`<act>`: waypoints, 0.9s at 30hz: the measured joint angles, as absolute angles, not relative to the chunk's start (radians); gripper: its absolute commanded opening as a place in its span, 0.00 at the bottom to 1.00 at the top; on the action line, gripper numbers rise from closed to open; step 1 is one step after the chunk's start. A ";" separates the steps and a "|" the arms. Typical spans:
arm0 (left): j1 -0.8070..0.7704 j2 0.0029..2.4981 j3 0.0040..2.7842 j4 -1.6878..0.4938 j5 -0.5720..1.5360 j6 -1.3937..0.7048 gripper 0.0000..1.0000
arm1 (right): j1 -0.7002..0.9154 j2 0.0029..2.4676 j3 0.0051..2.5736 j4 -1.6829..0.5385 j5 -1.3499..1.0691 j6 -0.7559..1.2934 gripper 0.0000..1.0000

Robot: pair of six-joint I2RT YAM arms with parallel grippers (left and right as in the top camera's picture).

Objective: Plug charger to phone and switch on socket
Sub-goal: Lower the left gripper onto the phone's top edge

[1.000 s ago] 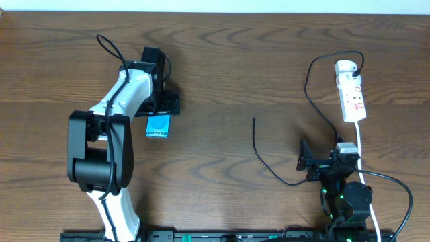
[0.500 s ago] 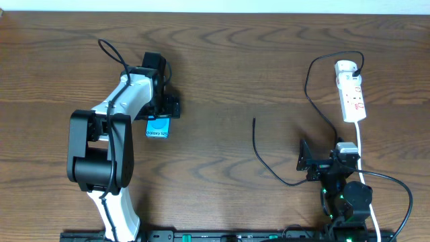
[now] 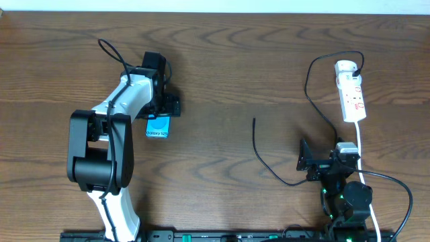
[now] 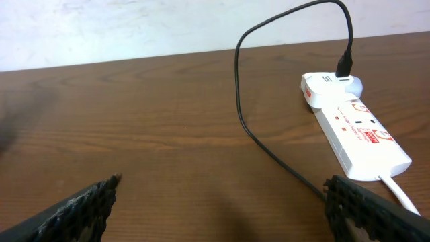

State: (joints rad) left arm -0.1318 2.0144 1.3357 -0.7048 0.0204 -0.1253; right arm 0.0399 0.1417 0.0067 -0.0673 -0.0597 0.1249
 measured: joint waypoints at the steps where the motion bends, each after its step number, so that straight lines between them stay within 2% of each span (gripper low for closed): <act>1: -0.132 2.014 1.336 -0.699 0.020 -0.125 0.98 | 0.040 0.142 0.007 -0.067 -0.060 0.125 0.99; 27: -0.132 2.014 1.336 -0.707 0.021 -0.102 0.98 | 0.040 0.142 0.007 -0.067 -0.060 0.125 0.99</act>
